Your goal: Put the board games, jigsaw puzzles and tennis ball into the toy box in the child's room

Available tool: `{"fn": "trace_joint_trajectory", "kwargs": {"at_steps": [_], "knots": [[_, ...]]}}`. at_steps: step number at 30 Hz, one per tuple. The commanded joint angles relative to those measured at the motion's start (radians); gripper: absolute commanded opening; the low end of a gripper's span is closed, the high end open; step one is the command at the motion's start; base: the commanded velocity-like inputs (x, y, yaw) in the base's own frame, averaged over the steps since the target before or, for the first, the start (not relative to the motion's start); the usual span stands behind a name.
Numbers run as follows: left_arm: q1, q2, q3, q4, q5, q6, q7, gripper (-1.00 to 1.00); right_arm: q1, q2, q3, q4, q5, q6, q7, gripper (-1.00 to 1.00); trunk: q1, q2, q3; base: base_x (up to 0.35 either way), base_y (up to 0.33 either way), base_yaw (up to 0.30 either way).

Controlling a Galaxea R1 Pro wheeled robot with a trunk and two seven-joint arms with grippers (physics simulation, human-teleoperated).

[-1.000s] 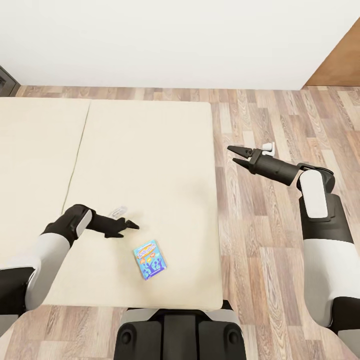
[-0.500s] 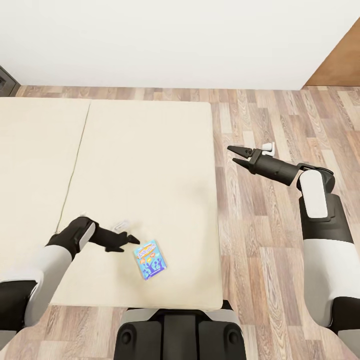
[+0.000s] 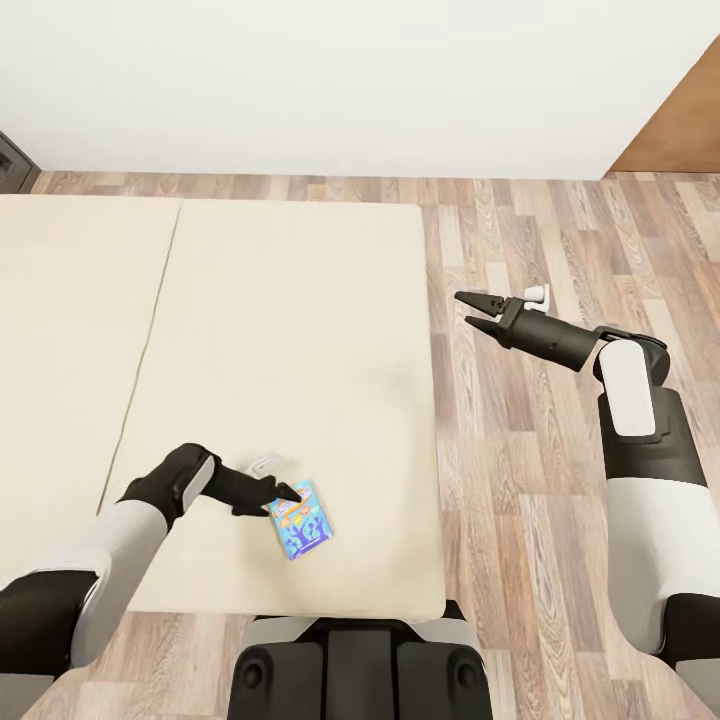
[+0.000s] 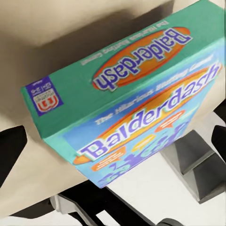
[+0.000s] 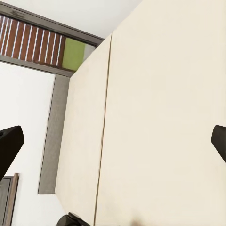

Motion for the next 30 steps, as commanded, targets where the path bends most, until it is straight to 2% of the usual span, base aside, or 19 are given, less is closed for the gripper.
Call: {"fn": "trace_joint_trajectory", "kwargs": {"at_steps": [1, 9, 16, 23, 30], "knots": [[0.000, -0.004, -0.004, -0.001, 0.008, 0.003, 0.000, 1.00, -0.001, 0.000, -0.002, 0.000, 0.009, 0.004, 0.010, 1.00, 0.000, -0.001, -0.001, 0.000, -0.066, 0.000], [0.000, -0.015, -0.005, -0.001, 0.008, 0.003, 0.001, 1.00, -0.001, 0.000, -0.002, 0.001, 0.009, 0.004, 0.010, 1.00, 0.000, -0.001, -0.001, 0.000, -0.059, 0.000], [0.000, -0.014, -0.007, -0.003, 0.008, 0.003, 0.000, 1.00, 0.000, 0.000, -0.002, 0.000, 0.009, 0.004, 0.010, 1.00, 0.000, -0.001, -0.001, 0.000, -0.010, 0.000], [0.000, -0.013, -0.007, -0.005, 0.008, 0.003, 0.000, 1.00, 0.001, 0.000, -0.002, -0.001, 0.008, 0.004, 0.010, 1.00, 0.000, -0.001, -0.001, 0.000, -0.164, 0.000], [0.000, -0.014, -0.007, -0.005, 0.008, 0.003, 0.000, 1.00, 0.001, 0.000, -0.001, 0.000, 0.009, 0.004, 0.010, 1.00, 0.000, -0.001, -0.001, 0.000, -0.028, 0.000]]}}
